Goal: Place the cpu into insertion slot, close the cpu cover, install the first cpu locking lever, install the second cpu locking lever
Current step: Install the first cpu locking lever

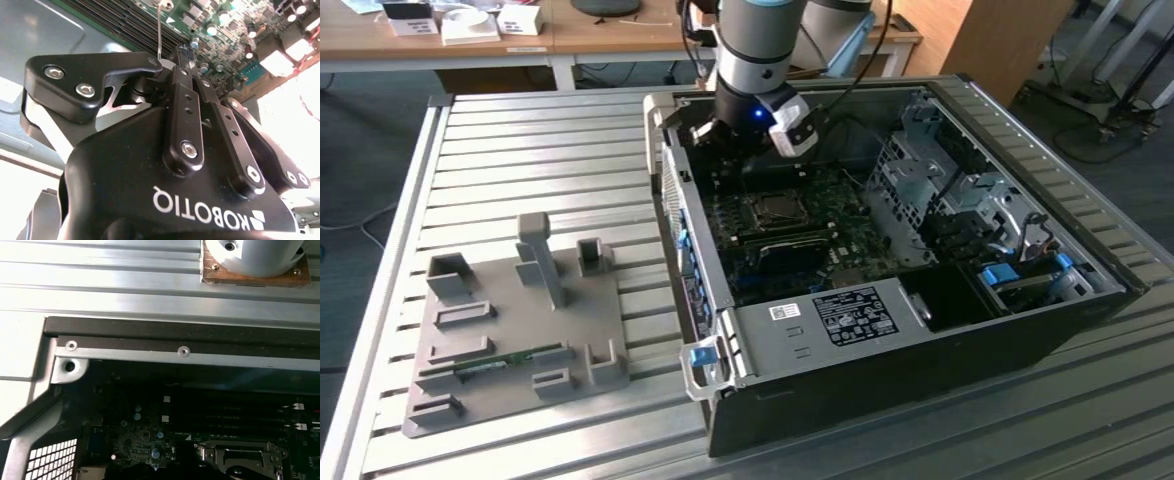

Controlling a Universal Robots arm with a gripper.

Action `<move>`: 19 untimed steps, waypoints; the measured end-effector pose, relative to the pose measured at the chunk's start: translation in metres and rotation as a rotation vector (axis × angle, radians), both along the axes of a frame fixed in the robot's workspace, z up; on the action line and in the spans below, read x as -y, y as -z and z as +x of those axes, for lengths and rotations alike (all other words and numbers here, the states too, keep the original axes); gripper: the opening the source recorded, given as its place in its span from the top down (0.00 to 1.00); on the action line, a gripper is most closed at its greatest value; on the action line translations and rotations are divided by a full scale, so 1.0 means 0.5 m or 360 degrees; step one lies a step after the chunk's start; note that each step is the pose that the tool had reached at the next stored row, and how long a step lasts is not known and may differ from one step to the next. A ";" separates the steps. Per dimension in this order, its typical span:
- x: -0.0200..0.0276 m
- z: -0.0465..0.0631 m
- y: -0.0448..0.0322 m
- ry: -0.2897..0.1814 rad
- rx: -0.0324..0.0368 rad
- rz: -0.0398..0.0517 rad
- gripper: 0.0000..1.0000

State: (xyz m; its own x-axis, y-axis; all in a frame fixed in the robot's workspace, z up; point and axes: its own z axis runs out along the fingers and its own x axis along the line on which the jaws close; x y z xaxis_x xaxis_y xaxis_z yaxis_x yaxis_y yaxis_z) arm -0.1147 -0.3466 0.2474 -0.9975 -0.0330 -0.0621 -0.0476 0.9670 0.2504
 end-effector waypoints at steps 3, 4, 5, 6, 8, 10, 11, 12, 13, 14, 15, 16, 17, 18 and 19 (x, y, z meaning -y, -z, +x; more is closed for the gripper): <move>0.0000 0.015 0.000 0.0000 0.0000 0.0001 0.89; 0.0000 0.019 0.000 0.0000 0.0000 0.0001 0.89; 0.0000 0.024 0.000 0.0000 0.0000 0.0002 0.89; 0.0000 0.029 0.000 0.0000 0.0000 0.0002 0.89; 0.0000 0.038 0.000 0.0000 0.0000 0.0002 0.89; 0.0000 0.047 0.000 0.0000 0.0000 0.0002 0.89; 0.0000 0.051 0.000 0.0000 0.0000 0.0002 0.89; 0.0000 0.053 0.000 0.0000 0.0000 0.0002 0.89; 0.0001 0.053 0.000 0.0000 0.0000 0.0002 0.89; 0.0001 0.053 0.000 0.0000 0.0000 0.0002 0.89; 0.0001 0.053 0.000 0.0000 0.0000 0.0002 0.89; 0.0000 0.053 0.000 0.0000 0.0000 0.0002 0.89; 0.0000 0.053 0.000 0.0000 0.0000 0.0002 0.89; 0.0000 0.053 0.000 0.0000 0.0000 0.0005 0.89; 0.0000 0.053 0.001 0.0000 0.0000 0.0014 0.89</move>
